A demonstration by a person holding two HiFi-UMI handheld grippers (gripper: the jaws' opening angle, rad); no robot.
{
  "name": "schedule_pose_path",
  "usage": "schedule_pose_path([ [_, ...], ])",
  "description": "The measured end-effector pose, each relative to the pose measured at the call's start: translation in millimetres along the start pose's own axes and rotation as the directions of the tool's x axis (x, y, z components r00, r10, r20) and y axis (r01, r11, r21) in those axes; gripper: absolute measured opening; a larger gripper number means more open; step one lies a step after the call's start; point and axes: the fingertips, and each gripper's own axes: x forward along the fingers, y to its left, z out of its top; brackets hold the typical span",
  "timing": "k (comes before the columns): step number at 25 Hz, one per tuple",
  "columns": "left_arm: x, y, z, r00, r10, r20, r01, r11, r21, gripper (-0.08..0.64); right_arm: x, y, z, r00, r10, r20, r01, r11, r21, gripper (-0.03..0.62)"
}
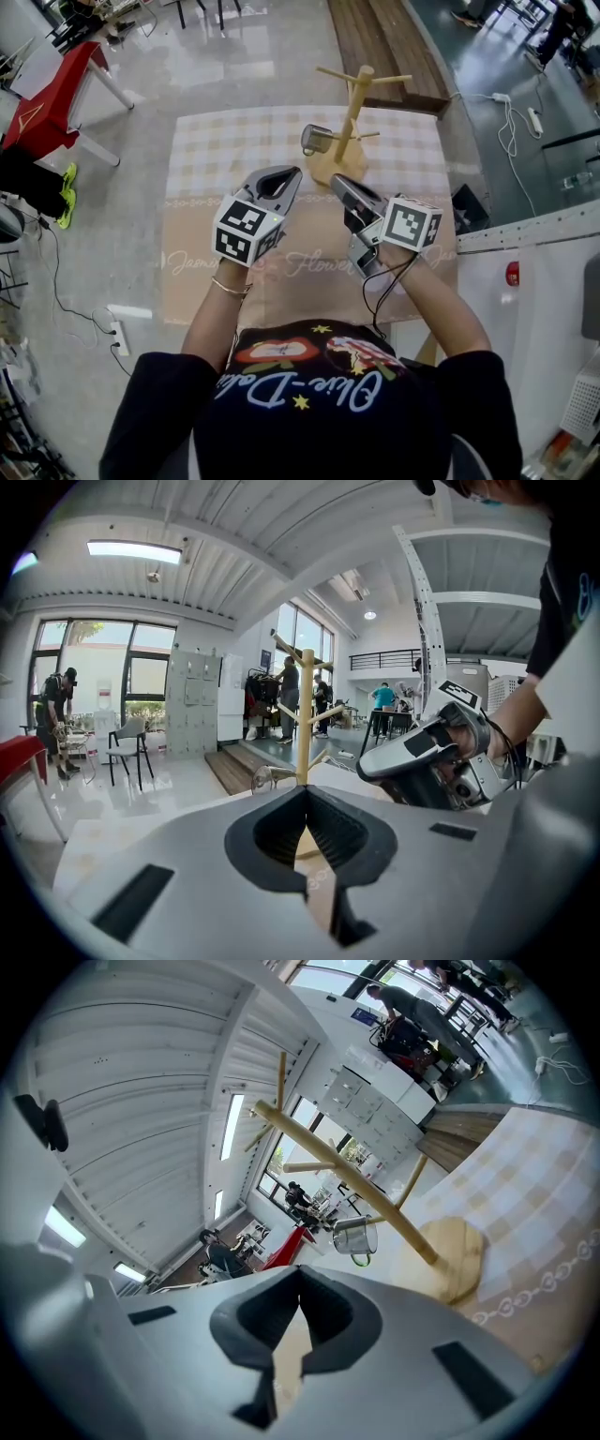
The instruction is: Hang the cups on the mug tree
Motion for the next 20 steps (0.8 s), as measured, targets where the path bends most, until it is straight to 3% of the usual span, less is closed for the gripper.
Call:
schedule_pose_path([
  [20, -4.6, -8.6, 0.0, 1.0, -0.024, 0.003, 0.024, 1.0, 0.009, 0.009, -11.3, 1.3, 12.5, 1.0, -0.021, -0.021, 0.019, 0.997, -0.074, 0.009],
])
